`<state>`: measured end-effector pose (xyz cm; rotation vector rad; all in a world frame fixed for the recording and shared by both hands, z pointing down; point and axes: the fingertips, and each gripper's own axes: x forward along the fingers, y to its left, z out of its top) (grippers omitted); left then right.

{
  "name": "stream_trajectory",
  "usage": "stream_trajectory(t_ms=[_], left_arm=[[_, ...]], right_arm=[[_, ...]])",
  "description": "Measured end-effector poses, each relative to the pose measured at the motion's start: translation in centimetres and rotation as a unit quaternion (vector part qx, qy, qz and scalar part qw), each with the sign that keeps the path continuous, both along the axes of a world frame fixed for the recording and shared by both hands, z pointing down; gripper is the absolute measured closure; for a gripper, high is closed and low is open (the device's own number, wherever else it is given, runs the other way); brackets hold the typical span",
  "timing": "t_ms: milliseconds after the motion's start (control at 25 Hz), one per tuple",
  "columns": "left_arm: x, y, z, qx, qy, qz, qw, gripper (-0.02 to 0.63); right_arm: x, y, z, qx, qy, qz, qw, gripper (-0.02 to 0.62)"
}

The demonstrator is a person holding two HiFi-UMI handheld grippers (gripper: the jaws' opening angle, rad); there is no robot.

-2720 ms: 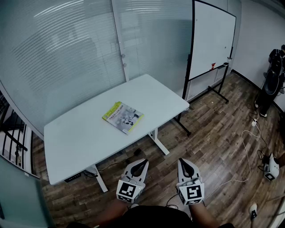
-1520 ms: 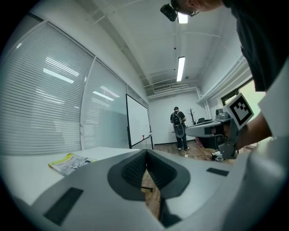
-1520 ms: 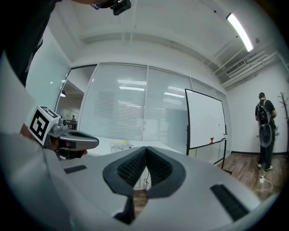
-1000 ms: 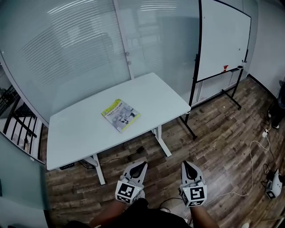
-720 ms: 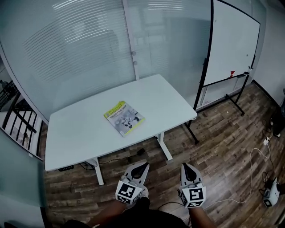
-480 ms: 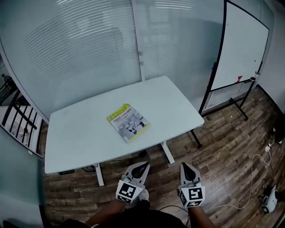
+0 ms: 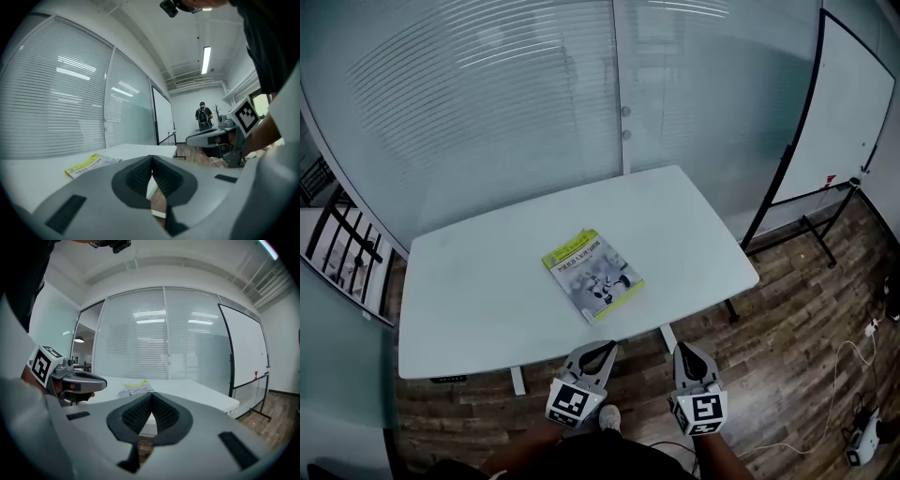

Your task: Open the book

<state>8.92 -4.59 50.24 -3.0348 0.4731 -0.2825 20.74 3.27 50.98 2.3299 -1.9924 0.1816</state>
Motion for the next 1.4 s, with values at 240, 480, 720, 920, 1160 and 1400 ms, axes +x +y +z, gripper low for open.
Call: stream_trajectory(t_ms=[240, 480, 720, 920, 1160, 1400], left_arm=[[-0.4, -3.0, 0.1, 0.002, -0.004, -0.001, 1.0, 0.591], [-1.6, -5.9, -0.4, -0.009, 0.017, -0.016, 0.9997, 0.591], [-2.6, -8.2, -0.9, -0.002, 0.024, -0.031, 0.9992, 0.591], [-3.7, -9.6, -0.6, -0.005, 0.025, -0.051, 0.9984, 0.591], [-4.5, -10.9, -0.5, -0.011, 0.026, -0.072, 0.997, 0.591], [-5.1, -12.5, 0.6, -0.02, 0.018, -0.112, 0.9933, 0.591]], right_arm=[[-0.1, -3.5, -0.3, -0.004, 0.001, -0.001, 1.0, 0.588], [-1.3, -6.8, -0.6, -0.008, 0.01, -0.017, 1.0, 0.588], [-2.0, -9.6, -0.8, -0.009, 0.012, -0.035, 0.999, 0.588], [-2.6, -10.9, -0.8, -0.019, 0.018, -0.055, 0.998, 0.588], [-2.6, -12.9, -0.2, -0.035, 0.008, -0.082, 0.996, 0.589], [-2.0, -15.7, 1.0, -0.056, -0.007, -0.119, 0.991, 0.588]])
